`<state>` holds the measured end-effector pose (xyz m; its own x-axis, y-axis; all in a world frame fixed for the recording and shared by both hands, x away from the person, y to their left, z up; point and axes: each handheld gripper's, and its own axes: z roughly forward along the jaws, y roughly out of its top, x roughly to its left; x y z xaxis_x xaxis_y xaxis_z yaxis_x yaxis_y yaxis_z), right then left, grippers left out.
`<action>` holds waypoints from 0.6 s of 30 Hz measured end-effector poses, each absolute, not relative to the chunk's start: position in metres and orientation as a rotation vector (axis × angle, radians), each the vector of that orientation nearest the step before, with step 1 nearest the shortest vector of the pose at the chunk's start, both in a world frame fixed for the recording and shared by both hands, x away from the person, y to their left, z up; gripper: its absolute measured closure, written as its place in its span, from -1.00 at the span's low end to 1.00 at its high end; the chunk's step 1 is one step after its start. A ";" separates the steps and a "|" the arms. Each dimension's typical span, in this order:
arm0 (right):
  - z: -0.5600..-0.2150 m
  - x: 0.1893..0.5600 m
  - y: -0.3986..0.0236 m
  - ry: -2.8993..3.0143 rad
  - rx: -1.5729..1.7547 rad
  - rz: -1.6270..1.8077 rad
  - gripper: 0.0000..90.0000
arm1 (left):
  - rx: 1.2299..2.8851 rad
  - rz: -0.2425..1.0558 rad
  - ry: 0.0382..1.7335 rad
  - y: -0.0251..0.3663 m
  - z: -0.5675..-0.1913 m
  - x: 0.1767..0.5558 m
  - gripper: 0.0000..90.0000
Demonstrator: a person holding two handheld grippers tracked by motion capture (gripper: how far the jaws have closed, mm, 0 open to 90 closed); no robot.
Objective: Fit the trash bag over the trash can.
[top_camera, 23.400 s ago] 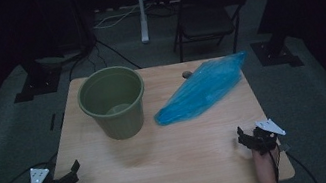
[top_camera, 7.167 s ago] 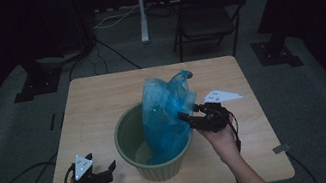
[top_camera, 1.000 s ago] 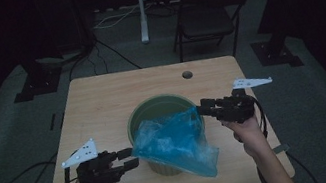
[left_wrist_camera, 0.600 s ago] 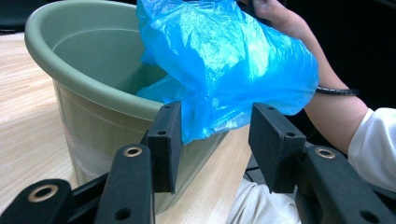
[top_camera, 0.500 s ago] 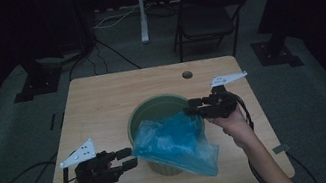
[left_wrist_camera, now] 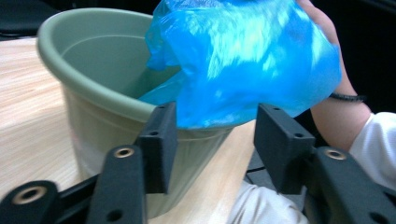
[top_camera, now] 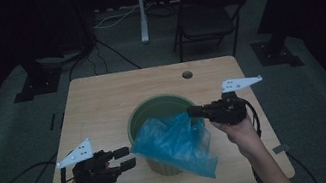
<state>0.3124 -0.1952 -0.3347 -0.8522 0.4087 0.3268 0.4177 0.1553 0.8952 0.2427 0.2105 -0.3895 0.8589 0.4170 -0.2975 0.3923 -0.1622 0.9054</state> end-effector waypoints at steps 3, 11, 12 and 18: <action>-0.330 0.287 -0.192 -2.364 -0.749 -1.882 0.98 | 1.782 0.029 0.605 0.209 -0.387 0.241 0.02; -0.357 0.228 -0.172 -2.348 -0.605 -1.805 0.97 | 1.832 0.065 0.553 0.201 -0.385 0.235 -0.02; -0.363 0.224 -0.169 -2.344 -0.611 -1.790 0.97 | 1.837 0.070 0.546 0.199 -0.385 0.235 0.00; -0.405 0.218 -0.164 -2.332 -0.711 -1.686 0.95 | 1.849 0.087 0.555 0.188 -0.390 0.238 0.10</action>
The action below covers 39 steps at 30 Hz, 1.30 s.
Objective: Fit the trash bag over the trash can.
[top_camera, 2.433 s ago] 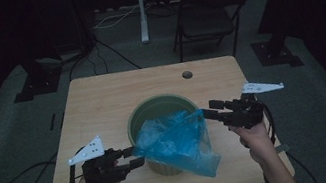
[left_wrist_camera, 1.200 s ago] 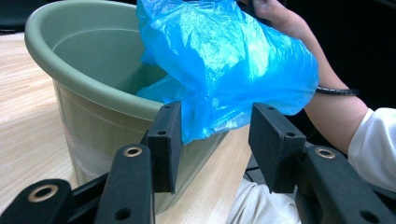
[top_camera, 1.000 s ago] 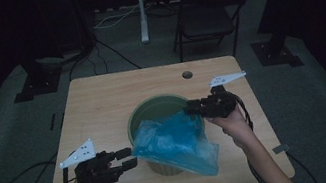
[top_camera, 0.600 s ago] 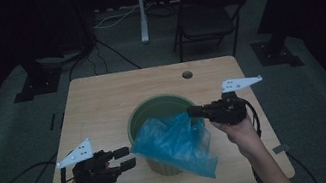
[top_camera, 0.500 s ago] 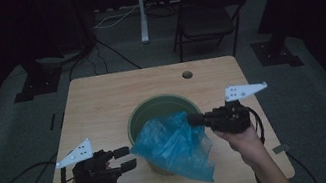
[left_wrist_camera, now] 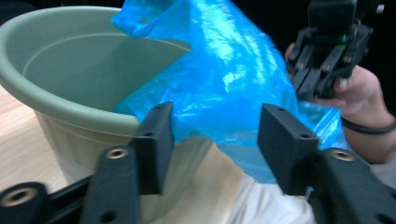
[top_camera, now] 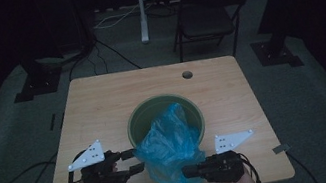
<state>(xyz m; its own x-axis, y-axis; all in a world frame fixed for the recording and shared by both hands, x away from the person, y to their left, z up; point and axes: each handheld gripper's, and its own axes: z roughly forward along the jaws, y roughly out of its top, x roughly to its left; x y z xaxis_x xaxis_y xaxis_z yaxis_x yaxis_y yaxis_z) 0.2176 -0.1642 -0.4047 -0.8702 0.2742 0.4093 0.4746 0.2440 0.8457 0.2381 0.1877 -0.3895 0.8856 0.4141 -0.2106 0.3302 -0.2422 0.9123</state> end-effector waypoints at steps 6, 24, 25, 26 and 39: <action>-0.435 0.219 -0.180 -2.256 -0.857 -1.664 0.91 | 1.833 0.115 0.574 0.183 -0.391 0.242 0.86; -0.363 0.265 -0.202 -2.229 -0.891 -1.873 0.02 | 1.826 0.069 0.535 0.170 -0.387 0.243 1.00; -0.363 0.270 -0.195 -2.243 -0.873 -1.846 -0.01 | 1.832 0.071 0.531 0.168 -0.386 0.245 1.00; -0.362 0.274 -0.189 -2.251 -0.860 -1.817 -0.01 | 1.831 0.072 0.536 0.167 -0.386 0.245 1.00; -0.365 0.284 -0.184 -2.299 -0.823 -1.781 0.99 | 1.802 0.127 0.599 0.189 -0.384 0.250 1.00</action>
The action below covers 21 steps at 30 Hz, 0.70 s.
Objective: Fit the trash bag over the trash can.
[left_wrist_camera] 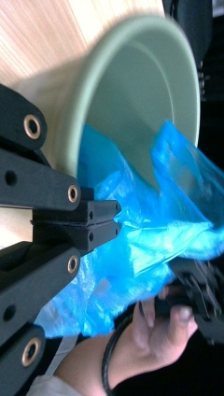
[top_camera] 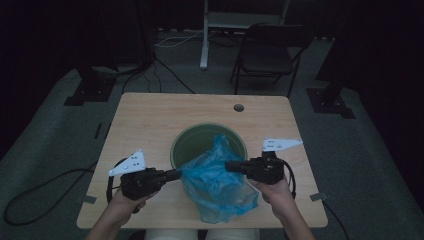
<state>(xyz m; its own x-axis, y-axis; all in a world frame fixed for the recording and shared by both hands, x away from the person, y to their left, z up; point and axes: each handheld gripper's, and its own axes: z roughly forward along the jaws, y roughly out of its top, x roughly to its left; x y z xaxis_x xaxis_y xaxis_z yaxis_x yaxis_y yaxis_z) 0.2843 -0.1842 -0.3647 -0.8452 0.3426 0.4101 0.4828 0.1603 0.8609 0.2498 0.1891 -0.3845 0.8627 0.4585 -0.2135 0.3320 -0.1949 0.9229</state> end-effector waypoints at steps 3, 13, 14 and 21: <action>-0.361 0.282 -0.195 -2.293 -0.840 -1.814 0.99 | 1.790 0.136 0.616 0.197 -0.384 0.249 1.00; -0.343 0.265 -0.270 -2.258 -1.064 -2.038 0.98 | 1.685 0.202 0.701 0.240 -0.385 0.241 1.00; -0.346 0.264 -0.276 -2.261 -1.101 -2.041 0.98 | 1.685 0.205 0.708 0.243 -0.386 0.240 1.00; -0.386 0.264 -0.305 -2.174 -1.262 -1.951 0.96 | 1.744 0.162 0.706 0.248 -0.401 0.234 1.00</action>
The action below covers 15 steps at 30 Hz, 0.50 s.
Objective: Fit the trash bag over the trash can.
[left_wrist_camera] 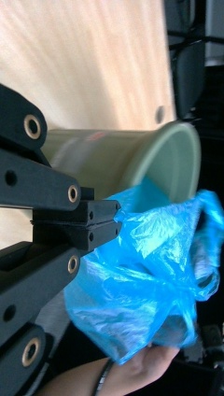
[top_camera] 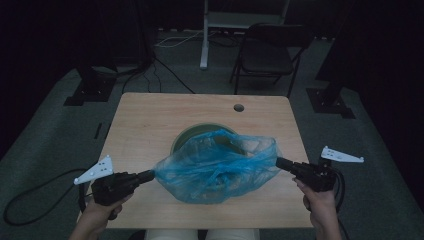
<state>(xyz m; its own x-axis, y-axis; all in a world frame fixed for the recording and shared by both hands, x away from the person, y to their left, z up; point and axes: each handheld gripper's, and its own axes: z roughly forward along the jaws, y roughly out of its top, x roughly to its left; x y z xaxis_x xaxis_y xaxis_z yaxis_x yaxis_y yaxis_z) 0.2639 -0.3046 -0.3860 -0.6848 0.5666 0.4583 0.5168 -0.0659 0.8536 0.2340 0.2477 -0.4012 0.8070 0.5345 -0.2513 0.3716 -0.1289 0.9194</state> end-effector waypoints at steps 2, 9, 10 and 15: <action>-0.414 0.264 -0.313 2.131 1.333 1.917 0.96 | 1.792 0.142 0.708 0.247 -0.411 0.232 1.00; -0.463 0.272 -0.305 2.226 1.494 1.831 0.97 | 1.898 0.168 0.775 0.237 -0.437 0.238 1.00; -0.469 0.275 -0.303 2.231 1.516 1.817 0.97 | 1.916 0.181 0.774 0.235 -0.439 0.239 1.00; -0.478 0.284 -0.301 2.249 1.563 1.789 0.98 | 1.890 0.076 0.753 0.232 -0.445 0.246 1.00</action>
